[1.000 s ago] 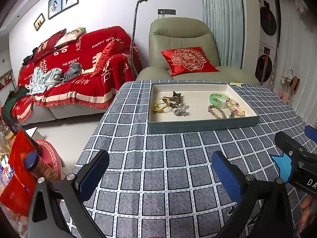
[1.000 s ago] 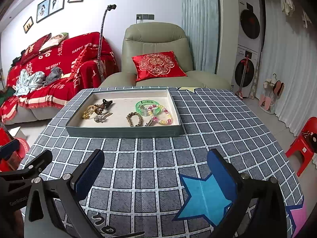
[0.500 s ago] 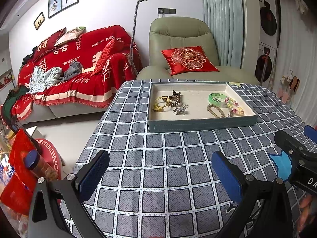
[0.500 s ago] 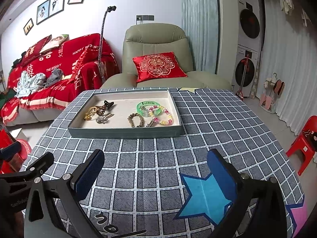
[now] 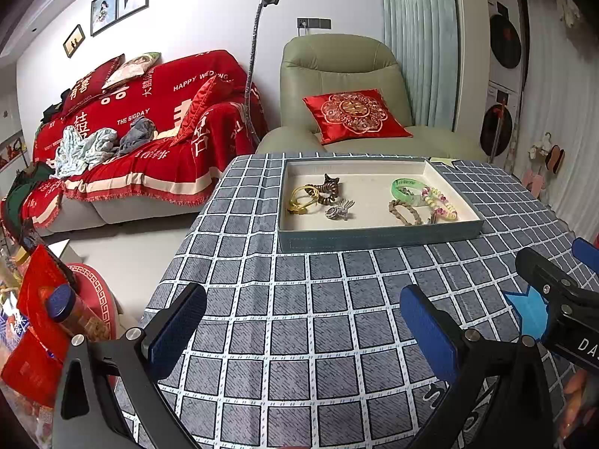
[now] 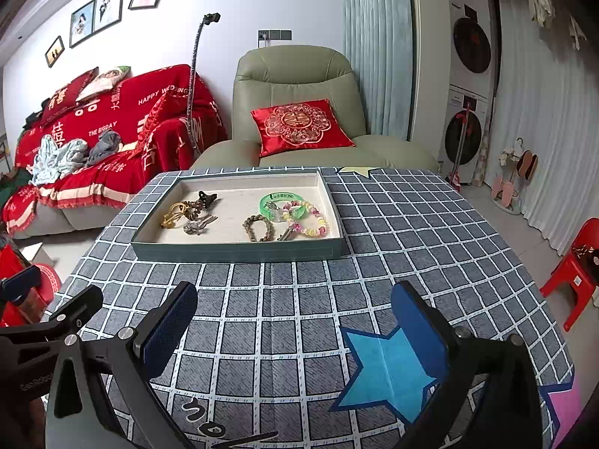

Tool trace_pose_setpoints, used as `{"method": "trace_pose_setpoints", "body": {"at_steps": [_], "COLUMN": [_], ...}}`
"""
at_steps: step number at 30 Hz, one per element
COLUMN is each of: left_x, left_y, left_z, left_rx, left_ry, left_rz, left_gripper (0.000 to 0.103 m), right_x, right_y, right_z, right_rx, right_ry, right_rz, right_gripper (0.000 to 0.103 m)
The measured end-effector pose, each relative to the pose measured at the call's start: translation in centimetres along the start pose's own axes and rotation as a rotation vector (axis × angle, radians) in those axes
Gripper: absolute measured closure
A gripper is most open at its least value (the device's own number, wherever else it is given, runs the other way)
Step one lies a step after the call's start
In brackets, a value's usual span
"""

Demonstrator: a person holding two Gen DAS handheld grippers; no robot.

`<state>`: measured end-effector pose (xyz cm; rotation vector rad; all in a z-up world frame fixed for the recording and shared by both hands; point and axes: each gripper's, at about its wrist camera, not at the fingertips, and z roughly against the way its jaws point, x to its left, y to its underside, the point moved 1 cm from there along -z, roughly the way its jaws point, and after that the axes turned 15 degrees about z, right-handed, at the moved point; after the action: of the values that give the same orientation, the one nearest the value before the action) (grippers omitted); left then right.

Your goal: Organize jewelry

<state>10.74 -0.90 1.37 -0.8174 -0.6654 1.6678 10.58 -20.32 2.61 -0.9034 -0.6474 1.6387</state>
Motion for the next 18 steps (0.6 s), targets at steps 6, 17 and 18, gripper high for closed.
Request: {"method": "trace_pose_setpoints", "body": {"at_steps": [6,17,18], "left_x": [-0.04,-0.04,-0.05], "left_y": [-0.07,-0.11,-0.12], "left_z": [0.08,0.16,0.24], "left_rx": [0.000,-0.001,-0.002], "left_ry": [0.000,-0.001,-0.001], "left_rz": [-0.001,-0.002,-0.003], "left_gripper": [0.000,0.000,0.000], "right_x": [0.06,0.04,0.01], "right_y": [-0.06,-0.01,0.04], "right_z": [0.15,0.13,0.08], "right_rx": [0.000,0.000,-0.001], "right_ry": [0.000,-0.002,0.000], "right_rz": [-0.001,-0.001,-0.001], "right_gripper": [0.000,0.000,0.000]}}
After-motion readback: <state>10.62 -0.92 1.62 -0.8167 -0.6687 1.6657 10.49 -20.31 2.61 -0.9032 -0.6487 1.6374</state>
